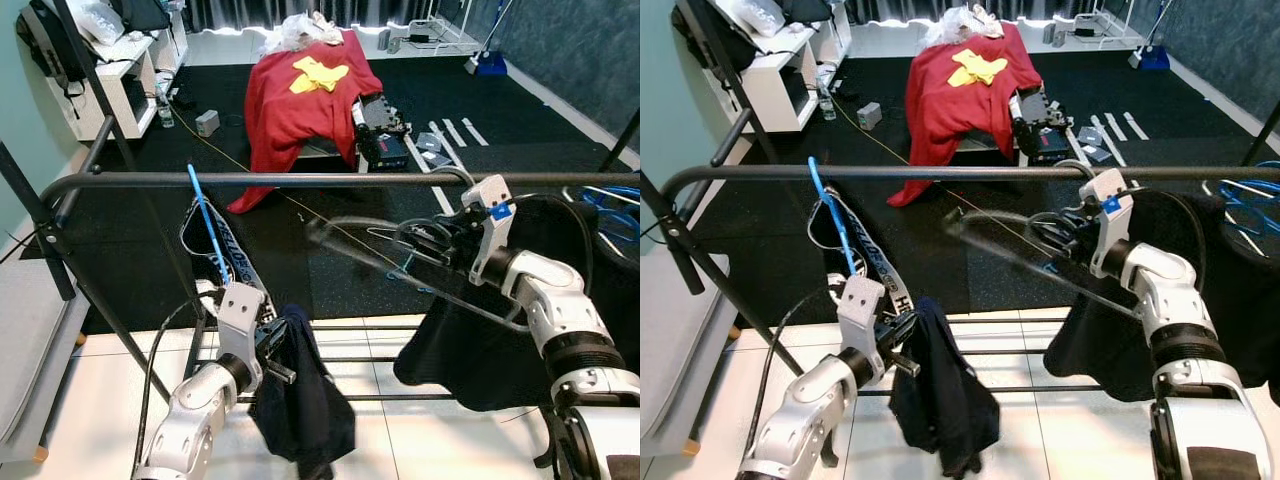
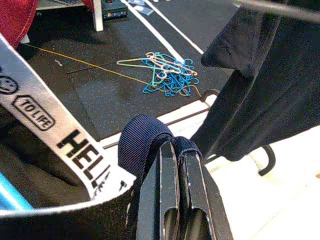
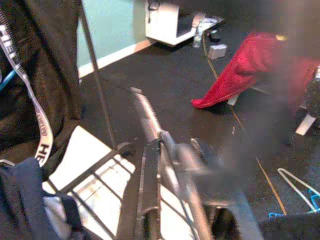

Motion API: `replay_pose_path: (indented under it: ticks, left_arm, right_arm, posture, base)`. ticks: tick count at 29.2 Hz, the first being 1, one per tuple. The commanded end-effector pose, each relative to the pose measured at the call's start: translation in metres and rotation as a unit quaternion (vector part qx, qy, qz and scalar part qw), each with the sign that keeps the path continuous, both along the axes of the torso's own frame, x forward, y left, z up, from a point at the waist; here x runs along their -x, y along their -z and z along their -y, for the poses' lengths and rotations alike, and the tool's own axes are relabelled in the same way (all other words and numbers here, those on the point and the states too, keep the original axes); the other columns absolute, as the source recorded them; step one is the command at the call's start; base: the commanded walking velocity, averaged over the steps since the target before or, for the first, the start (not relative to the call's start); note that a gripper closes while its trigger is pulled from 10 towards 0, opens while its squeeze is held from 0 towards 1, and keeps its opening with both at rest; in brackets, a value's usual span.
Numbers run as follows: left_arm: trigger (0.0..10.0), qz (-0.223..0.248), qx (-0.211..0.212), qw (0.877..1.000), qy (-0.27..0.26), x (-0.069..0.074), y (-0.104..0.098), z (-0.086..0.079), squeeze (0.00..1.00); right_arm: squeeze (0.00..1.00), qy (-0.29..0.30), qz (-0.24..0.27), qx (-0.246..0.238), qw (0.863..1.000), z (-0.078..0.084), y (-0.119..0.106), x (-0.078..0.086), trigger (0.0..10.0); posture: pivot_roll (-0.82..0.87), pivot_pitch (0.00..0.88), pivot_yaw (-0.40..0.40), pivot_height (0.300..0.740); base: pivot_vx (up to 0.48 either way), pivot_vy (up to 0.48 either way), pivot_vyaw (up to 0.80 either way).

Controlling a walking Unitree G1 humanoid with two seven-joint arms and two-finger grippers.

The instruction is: Hang hanger

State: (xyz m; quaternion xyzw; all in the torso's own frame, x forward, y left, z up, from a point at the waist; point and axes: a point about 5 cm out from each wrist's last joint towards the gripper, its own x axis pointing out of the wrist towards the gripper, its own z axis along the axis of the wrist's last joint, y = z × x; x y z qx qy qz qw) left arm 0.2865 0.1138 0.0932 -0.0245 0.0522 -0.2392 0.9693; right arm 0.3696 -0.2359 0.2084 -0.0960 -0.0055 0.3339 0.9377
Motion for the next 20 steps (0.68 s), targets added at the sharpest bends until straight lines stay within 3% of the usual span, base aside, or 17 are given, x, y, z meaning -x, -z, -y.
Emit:
replay_pose_path:
  ticks: [1,2,3,6,12,20]
  left_arm:
    - [10.0,0.012,-0.013,1.000,0.006,0.000,-0.006,-0.002,0.00]
    - [10.0,0.012,-0.014,1.000,0.010,-0.001,-0.007,-0.001,0.00]
    - [10.0,0.012,-0.015,1.000,0.014,-0.001,-0.007,-0.001,0.00]
    - [10.0,0.011,-0.017,1.000,0.017,-0.001,-0.007,-0.001,0.00]
    - [10.0,0.008,-0.020,1.000,0.022,0.001,-0.006,0.001,0.00]
    - [10.0,0.006,-0.022,0.999,0.024,0.002,-0.006,0.002,0.00]
  right_arm:
    - [0.00,-0.010,-0.013,0.022,1.000,0.001,0.004,0.001,0.0]
    - [0.00,-0.009,-0.028,0.052,0.998,0.005,0.002,0.002,9.8]
    - [0.00,-0.008,-0.047,0.085,0.995,0.011,0.001,0.003,10.0]
    - [0.00,-0.008,-0.057,0.093,0.994,0.014,-0.003,0.003,10.0]
    - [0.04,-0.008,-0.068,0.091,0.993,0.018,-0.005,0.002,10.0]
    - [0.00,0.009,-0.067,0.099,0.993,0.020,-0.002,0.001,10.0]
  posture:
    - [-0.03,0.121,0.021,0.740]
    - [-0.03,0.121,0.022,0.740]
    - [-0.04,0.120,0.023,0.740]
    - [-0.04,0.120,0.024,0.740]
    - [-0.04,0.121,0.020,0.740]
    - [-0.04,0.119,0.017,0.740]
  base:
    - [0.000,0.000,0.00]
    - [0.000,0.000,0.00]
    - [0.000,0.000,0.00]
    - [0.000,0.000,0.00]
    - [0.000,0.000,0.00]
    - [0.000,0.000,0.00]
